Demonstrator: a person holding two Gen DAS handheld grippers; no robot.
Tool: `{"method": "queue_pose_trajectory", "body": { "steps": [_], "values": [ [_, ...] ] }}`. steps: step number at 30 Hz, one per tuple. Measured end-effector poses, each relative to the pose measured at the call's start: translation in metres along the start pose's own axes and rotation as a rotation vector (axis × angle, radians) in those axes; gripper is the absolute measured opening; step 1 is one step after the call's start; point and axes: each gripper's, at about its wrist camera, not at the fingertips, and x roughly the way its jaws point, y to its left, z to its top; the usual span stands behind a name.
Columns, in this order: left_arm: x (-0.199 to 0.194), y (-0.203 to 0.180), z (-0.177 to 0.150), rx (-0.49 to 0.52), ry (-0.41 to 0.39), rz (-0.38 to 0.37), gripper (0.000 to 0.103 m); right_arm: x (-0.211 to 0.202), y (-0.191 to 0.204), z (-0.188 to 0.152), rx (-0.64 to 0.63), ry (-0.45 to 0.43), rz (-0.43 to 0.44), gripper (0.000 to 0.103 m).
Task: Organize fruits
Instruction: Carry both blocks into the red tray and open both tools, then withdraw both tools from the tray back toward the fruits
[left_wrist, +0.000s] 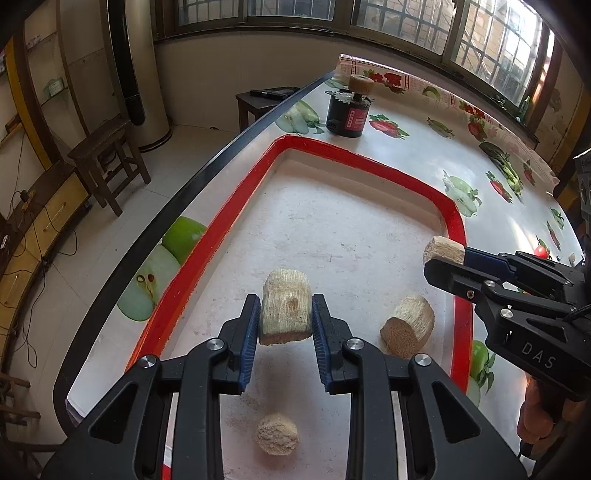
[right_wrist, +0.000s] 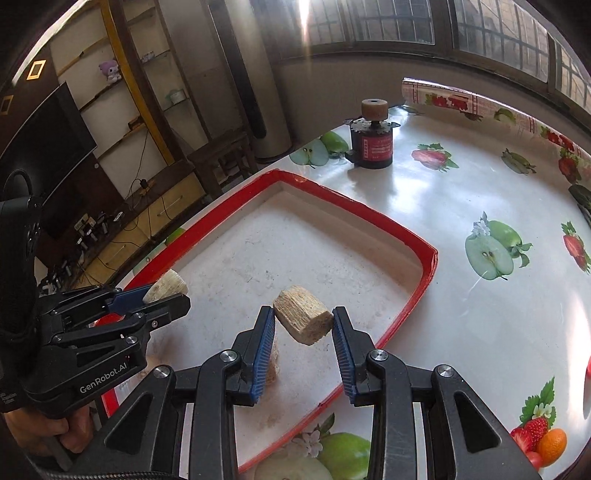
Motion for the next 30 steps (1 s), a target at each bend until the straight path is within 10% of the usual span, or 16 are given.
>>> {"method": "queue_pose_trajectory", "body": {
  "steps": [11, 15, 30],
  "values": [
    [0.018, 0.000, -0.001, -0.001, 0.057, 0.026, 0.028, 0.034, -0.006, 0.001, 0.010, 0.065, -0.001, 0.035],
    [0.015, -0.002, -0.001, 0.001, 0.055, 0.051, 0.043, 0.033, -0.007, 0.001, 0.025, 0.061, 0.011, 0.038],
    [-0.032, -0.026, -0.008, 0.031, -0.027, 0.018, 0.049, -0.056, -0.023, -0.023, 0.052, -0.077, 0.007, 0.047]
  ]
}}
